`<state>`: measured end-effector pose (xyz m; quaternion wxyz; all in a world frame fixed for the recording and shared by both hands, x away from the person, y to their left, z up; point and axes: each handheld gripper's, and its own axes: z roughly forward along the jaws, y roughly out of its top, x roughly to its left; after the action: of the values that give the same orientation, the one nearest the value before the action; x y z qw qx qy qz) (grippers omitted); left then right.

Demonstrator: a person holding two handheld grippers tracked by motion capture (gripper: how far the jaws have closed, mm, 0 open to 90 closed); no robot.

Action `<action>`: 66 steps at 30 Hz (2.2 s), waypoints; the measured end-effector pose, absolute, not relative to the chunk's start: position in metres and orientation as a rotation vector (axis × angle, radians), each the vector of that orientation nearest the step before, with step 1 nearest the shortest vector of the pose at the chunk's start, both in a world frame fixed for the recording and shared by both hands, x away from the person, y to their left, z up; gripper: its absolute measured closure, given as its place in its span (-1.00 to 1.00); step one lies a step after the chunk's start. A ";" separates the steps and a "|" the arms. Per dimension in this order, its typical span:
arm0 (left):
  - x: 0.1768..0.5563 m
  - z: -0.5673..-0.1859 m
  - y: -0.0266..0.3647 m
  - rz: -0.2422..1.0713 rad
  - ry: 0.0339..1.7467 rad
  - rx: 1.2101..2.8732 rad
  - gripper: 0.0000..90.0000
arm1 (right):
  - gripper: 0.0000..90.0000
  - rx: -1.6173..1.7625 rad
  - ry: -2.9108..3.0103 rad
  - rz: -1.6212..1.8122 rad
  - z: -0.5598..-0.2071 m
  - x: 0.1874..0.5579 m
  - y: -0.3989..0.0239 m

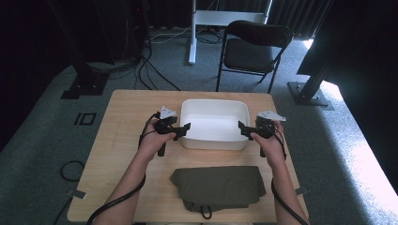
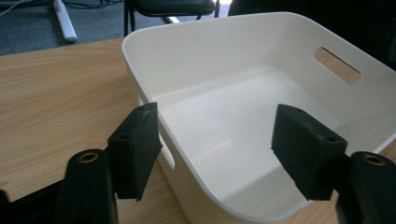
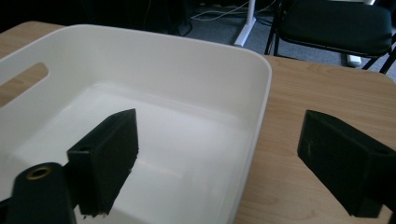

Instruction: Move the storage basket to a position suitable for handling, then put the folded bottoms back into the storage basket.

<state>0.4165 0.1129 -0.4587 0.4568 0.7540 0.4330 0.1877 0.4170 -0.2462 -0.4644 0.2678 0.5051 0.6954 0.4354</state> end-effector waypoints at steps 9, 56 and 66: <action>0.403 -0.457 0.124 0.472 1.049 1.790 -0.54 | -0.75 1.246 1.944 1.188 -0.462 0.397 -0.241; 0.310 -0.483 0.161 0.346 0.955 1.930 -0.59 | -0.73 1.260 1.953 1.275 -0.486 0.311 -0.262; 0.292 -0.491 0.151 0.261 0.944 1.920 -0.59 | -0.70 1.284 2.029 1.232 -0.504 0.291 -0.264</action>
<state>0.2916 0.1507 -0.4908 0.4732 0.7847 0.3859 0.1068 0.2908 -0.2636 -0.5044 0.2195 0.4642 0.7334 0.4455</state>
